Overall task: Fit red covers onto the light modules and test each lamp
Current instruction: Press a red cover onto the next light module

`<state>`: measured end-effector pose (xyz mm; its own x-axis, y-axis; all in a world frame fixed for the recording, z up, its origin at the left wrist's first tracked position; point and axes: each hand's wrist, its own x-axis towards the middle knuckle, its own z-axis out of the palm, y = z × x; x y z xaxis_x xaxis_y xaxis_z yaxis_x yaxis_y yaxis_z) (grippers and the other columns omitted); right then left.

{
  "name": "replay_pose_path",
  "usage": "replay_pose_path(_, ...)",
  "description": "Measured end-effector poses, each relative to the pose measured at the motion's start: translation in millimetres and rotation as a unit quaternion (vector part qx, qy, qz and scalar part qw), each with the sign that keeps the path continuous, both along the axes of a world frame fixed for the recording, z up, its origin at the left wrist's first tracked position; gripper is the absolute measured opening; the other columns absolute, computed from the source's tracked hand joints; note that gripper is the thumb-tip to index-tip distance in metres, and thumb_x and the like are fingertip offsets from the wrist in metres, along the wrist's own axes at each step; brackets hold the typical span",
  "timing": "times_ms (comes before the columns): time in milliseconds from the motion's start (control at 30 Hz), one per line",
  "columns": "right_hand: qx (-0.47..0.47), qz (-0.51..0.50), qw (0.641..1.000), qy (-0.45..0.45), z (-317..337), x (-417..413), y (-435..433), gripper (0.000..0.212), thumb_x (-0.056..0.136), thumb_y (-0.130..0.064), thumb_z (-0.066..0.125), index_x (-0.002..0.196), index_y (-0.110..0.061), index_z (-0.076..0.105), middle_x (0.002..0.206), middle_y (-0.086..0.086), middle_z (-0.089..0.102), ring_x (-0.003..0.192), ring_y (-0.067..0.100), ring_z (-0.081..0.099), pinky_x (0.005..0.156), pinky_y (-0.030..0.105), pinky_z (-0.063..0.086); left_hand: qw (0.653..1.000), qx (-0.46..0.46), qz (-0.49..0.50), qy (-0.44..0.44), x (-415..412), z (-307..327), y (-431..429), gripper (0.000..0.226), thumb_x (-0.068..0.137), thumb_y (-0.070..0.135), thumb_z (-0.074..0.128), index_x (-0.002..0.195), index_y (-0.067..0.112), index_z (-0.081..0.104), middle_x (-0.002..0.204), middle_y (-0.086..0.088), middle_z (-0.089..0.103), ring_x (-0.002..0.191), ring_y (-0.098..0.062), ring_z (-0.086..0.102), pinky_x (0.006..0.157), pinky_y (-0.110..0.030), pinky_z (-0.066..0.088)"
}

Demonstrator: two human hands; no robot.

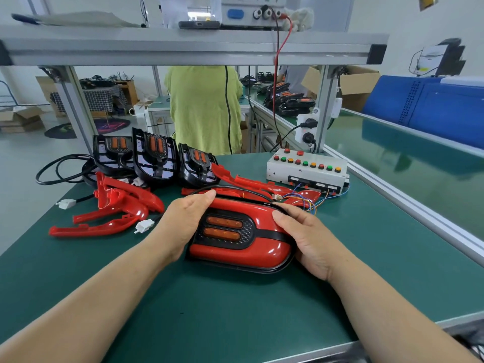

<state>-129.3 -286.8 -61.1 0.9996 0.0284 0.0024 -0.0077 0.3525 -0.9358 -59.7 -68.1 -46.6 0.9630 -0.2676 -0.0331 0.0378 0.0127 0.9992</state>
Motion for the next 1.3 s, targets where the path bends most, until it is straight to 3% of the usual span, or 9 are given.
replay_pose_path(233,0.01,0.021,1.0,0.011,-0.5,1.5,-4.1,0.025,0.077,-0.019,0.071,0.101,-0.022,0.079,0.108,0.008,0.075,0.09,0.02,0.073,0.074,0.032,0.06,1.0,-0.015,-0.02,0.019,2.4,0.1,4.5,0.038,0.097,0.04,0.058,0.11,0.007,0.073,0.107,-0.022,0.073,0.098,-0.04,0.071,0.085,-0.057,0.057)
replay_pose_path(400,0.008,0.025,0.999,0.02,0.2,3.3,-5.2,0.025,0.076,-0.017,0.072,0.098,-0.025,0.08,0.105,0.006,0.076,0.088,0.019,0.073,0.073,0.032,0.06,0.998,-0.029,-0.036,0.036,3.4,1.8,7.3,0.046,0.09,0.042,0.062,0.113,0.004,0.072,0.111,-0.023,0.072,0.102,-0.04,0.07,0.087,-0.056,0.056)
replay_pose_path(567,0.014,0.031,0.999,0.029,1.2,2.7,-4.1,0.024,0.075,-0.019,0.073,0.098,-0.022,0.08,0.105,0.009,0.076,0.089,0.021,0.073,0.073,0.033,0.061,0.992,-0.074,-0.064,0.08,2.0,4.9,7.2,0.042,0.086,0.038,0.065,0.109,0.003,0.074,0.11,-0.025,0.071,0.098,-0.04,0.071,0.069,-0.047,0.06)
replay_pose_path(800,0.027,0.038,0.998,0.029,1.4,3.0,-4.5,0.023,0.076,-0.017,0.072,0.098,-0.019,0.08,0.105,0.01,0.076,0.089,0.022,0.073,0.075,0.034,0.061,0.992,-0.084,-0.047,0.087,3.7,2.5,7.6,0.045,0.083,0.036,0.069,0.112,0.002,0.072,0.113,-0.028,0.069,0.1,-0.044,0.069,0.074,-0.052,0.058)
replay_pose_path(1100,0.024,0.035,0.999,0.013,1.4,2.8,-3.9,0.029,0.073,-0.016,0.073,0.101,-0.018,0.08,0.106,0.011,0.076,0.089,0.022,0.074,0.072,0.033,0.06,0.991,-0.099,-0.051,0.08,0.9,5.0,5.6,0.036,0.084,0.032,0.066,0.103,0.004,0.075,0.107,-0.028,0.071,0.094,-0.043,0.071,0.068,-0.051,0.059)
replay_pose_path(1300,0.012,0.033,0.999,-0.016,1.6,0.9,-3.2,0.028,0.075,-0.015,0.071,0.101,-0.018,0.079,0.106,0.01,0.076,0.091,0.021,0.073,0.074,0.032,0.059,0.991,-0.106,-0.033,0.078,-2.9,7.5,4.5,0.04,0.084,0.029,0.065,0.109,-0.003,0.07,0.105,-0.029,0.071,0.09,-0.042,0.072,0.065,-0.049,0.059)
